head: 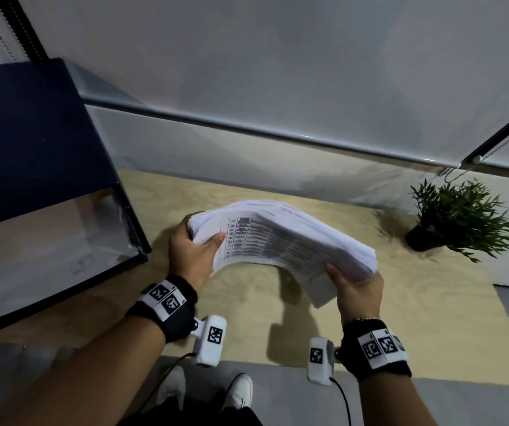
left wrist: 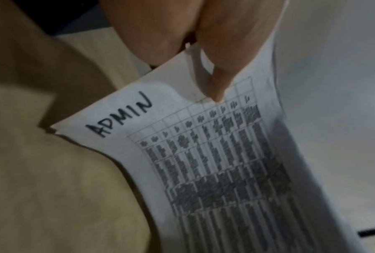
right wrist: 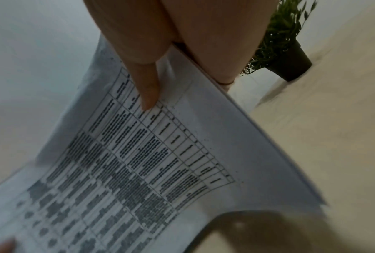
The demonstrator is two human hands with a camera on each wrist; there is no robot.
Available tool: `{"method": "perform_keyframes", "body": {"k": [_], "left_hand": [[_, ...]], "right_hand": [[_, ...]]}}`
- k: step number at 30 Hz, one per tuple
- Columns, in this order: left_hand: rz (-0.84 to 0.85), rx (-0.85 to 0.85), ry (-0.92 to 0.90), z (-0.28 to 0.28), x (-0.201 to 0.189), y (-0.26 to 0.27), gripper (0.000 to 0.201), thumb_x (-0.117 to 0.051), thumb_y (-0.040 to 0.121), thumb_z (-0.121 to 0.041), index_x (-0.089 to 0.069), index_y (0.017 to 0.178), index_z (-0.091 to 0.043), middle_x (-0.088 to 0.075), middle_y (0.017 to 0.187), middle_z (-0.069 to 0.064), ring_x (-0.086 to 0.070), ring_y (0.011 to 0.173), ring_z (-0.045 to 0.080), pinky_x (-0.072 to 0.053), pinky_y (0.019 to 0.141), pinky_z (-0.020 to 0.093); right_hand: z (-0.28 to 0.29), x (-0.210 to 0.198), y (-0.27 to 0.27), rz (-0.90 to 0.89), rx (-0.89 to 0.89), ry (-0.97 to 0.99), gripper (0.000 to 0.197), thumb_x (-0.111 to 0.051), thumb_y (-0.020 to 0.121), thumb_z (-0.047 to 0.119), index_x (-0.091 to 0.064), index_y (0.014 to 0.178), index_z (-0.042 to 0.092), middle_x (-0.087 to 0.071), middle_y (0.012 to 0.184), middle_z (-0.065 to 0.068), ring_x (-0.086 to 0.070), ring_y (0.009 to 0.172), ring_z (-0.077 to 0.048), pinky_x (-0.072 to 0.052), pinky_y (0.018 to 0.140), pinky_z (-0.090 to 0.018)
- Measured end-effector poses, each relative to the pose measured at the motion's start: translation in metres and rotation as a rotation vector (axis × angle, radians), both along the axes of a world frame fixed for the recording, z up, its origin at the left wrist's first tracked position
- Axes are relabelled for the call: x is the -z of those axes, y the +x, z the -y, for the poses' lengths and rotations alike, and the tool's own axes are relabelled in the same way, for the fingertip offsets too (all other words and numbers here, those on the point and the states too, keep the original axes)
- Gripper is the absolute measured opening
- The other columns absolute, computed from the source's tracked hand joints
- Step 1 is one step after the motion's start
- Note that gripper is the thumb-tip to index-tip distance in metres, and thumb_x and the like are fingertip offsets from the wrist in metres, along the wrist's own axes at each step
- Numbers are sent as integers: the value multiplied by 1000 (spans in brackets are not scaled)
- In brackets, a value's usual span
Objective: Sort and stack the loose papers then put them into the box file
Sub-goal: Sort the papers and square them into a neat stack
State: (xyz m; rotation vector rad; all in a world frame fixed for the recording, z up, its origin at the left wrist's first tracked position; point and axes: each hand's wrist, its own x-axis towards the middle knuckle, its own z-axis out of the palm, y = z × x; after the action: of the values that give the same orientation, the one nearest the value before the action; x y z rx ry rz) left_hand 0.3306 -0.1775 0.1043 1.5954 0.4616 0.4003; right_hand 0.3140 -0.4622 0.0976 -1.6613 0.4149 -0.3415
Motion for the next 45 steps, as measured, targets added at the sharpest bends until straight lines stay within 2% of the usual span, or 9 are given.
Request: {"method": "perform_keyframes", "body": {"k": [4, 11, 20, 23, 27, 30, 35, 40, 45], "left_hand": [[-99, 46, -75, 3, 7, -2, 42, -80, 72, 1, -59, 104, -18, -69, 99, -3, -65, 87, 13, -51, 79, 26], [-49, 100, -2, 5, 2, 2, 34, -78, 71, 6, -66, 95, -16, -70, 89, -4, -62, 68, -12, -51, 71, 9], [24, 142, -68, 6, 0, -2, 21, -80, 75, -5, -68, 91, -12, -73, 86, -1, -67, 78, 8, -55, 78, 28], [88, 142, -2, 5, -1, -3, 16, -78, 77, -2, -67, 87, -9, -71, 79, -3, -64, 71, 0, -51, 72, 16], [17, 205, 26, 4, 14, -6, 19, -74, 79, 1, -67, 93, -10, -72, 84, -4, -66, 78, 6, -51, 78, 24], [35, 174, 37, 6, 10, 0, 21, -74, 81, -3, -67, 100, -11, -73, 94, 0, -68, 90, 15, -52, 87, 28], [175, 62, 105, 14, -1, -6, 20, -74, 83, -9, -61, 99, -14, -69, 86, -2, -65, 79, 12, -54, 75, 23], [-40, 241, 159, 10, 32, -13, 26, -71, 86, -15, -63, 111, -14, -71, 100, -1, -63, 88, 4, -52, 84, 31], [-184, 166, 120, 10, 30, 0, 22, -65, 91, -14, -65, 111, -7, -71, 99, 3, -68, 93, 23, -47, 78, 25]], "right_hand": [[-2, 13, -2, -127, 9, -3, 37, -87, 63, 0, -71, 95, 10, -74, 87, -1, -70, 77, -18, -58, 77, -37], [3, 2, 3, -87, 36, 11, 32, -86, 63, -3, -71, 86, 13, -73, 83, -3, -68, 69, -14, -58, 67, -32], [0, -4, -2, -40, 11, 35, 29, -82, 67, -6, -71, 86, 13, -73, 71, 7, -67, 63, -1, -53, 59, -18], [-2, -4, -4, -17, 59, 18, 28, -81, 68, -5, -70, 89, 10, -70, 77, 2, -64, 60, 4, -53, 57, -16], [-6, 11, -11, -126, 60, -120, 26, -87, 67, 8, -70, 86, 15, -73, 85, -9, -67, 71, -11, -55, 67, -27], [-12, 1, -5, -119, 70, -78, 22, -82, 72, 4, -69, 88, 8, -71, 87, -13, -63, 62, -1, -54, 59, -15], [-19, -12, -8, 8, 155, -115, 24, -81, 75, 7, -73, 97, 5, -70, 89, -3, -64, 77, -3, -51, 70, -23], [-17, 23, -19, -213, 57, -231, 21, -77, 80, 10, -71, 95, -3, -68, 86, -10, -66, 86, -22, -42, 54, -2], [-6, 8, -10, -161, 65, -236, 15, -73, 83, 10, -68, 96, 4, -70, 89, -13, -65, 83, -23, -54, 73, -23]]}}
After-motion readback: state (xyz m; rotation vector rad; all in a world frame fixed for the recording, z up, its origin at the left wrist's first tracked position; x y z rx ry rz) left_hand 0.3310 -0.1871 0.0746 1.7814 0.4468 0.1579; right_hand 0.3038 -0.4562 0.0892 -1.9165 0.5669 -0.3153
